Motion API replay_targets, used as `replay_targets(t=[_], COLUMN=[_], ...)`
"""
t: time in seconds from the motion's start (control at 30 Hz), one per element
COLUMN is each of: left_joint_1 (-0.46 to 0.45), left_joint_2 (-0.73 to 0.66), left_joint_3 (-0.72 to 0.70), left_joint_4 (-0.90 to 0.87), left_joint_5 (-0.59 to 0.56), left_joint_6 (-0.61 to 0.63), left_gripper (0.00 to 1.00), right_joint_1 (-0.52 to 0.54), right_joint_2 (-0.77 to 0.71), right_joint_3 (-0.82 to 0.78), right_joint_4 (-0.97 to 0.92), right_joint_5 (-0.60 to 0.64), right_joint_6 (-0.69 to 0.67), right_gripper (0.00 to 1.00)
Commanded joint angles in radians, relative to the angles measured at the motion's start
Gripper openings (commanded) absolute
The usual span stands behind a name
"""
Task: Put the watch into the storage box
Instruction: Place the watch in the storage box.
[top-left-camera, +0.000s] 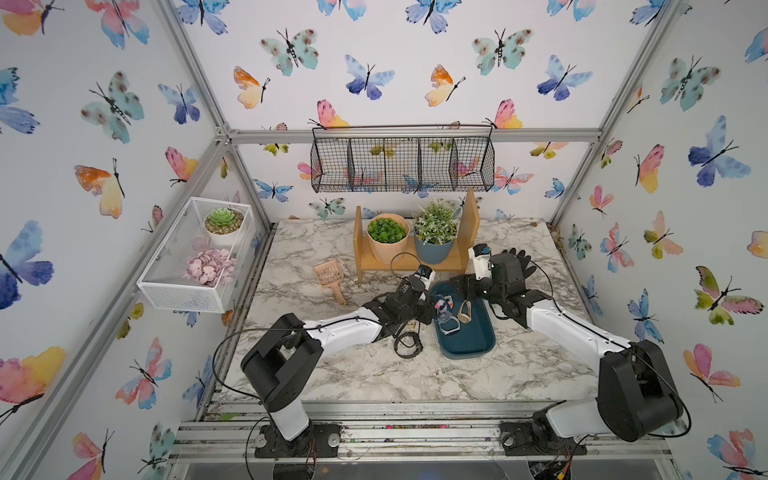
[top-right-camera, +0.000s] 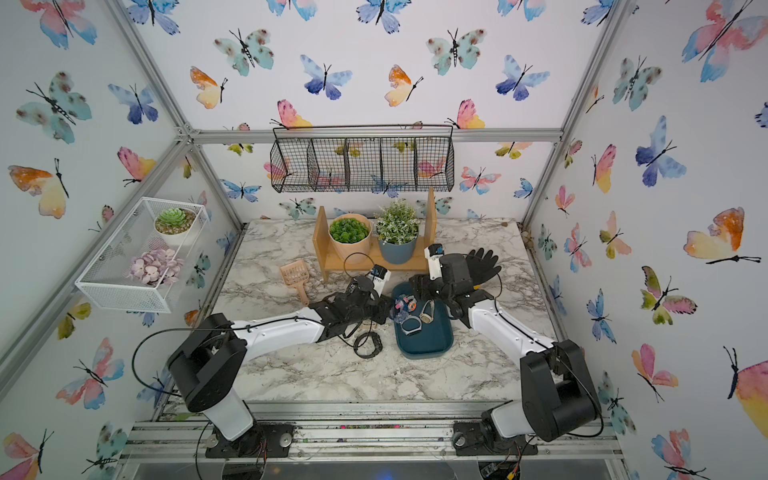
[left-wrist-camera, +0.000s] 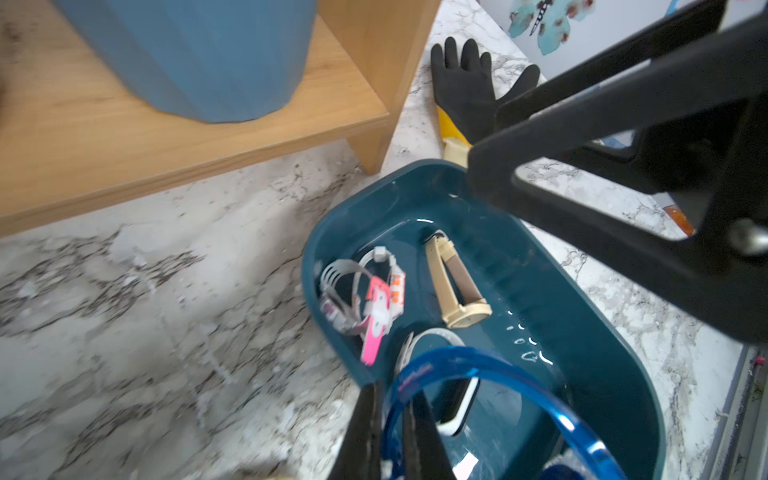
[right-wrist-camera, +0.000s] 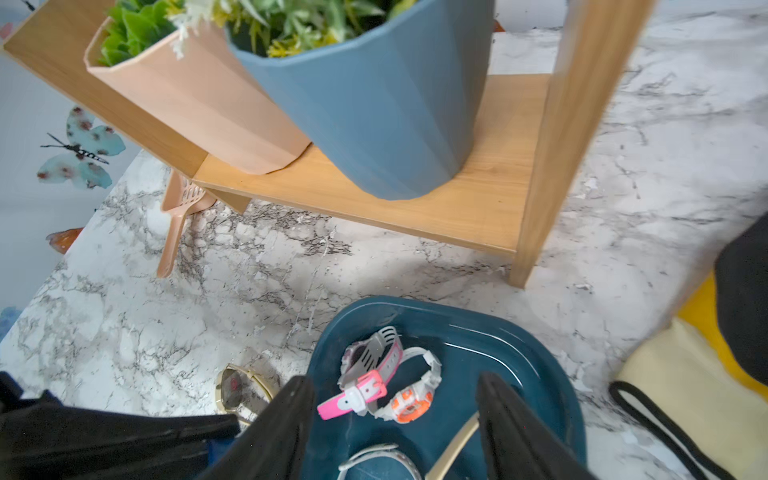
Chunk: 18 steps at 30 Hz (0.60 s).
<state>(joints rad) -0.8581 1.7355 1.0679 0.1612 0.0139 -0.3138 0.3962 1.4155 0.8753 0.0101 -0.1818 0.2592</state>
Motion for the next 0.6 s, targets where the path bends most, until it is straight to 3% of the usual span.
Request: replay_targets(t=[0.0, 0.37, 0.57], left_joint_1=[-0.010, -0.012, -0.013], left_joint_2=[0.085, 0.318, 0.384], left_joint_3=[0.107, 0.368, 0.429], left_joint_4=[-0.033, -0.123, -0.141], left_joint_5=[0.024, 0.022, 0.017], left_joint_6=[0.021, 0.042, 0.045], left_gripper=[0.00, 0.00, 0.00], right_joint_1=[-0.014, -0.051, -0.051], right_joint_2=[-0.040, -0.113, -0.128], right_joint_3=[-0.025, -0.110, -0.130], right_joint_4=[-0.010, 0.045, 0.066], right_joint_5=[0.058, 0.103, 0.100], right_joint_6=[0.031, 0.069, 0.069], right_gripper=[0.69, 0.71, 0.71])
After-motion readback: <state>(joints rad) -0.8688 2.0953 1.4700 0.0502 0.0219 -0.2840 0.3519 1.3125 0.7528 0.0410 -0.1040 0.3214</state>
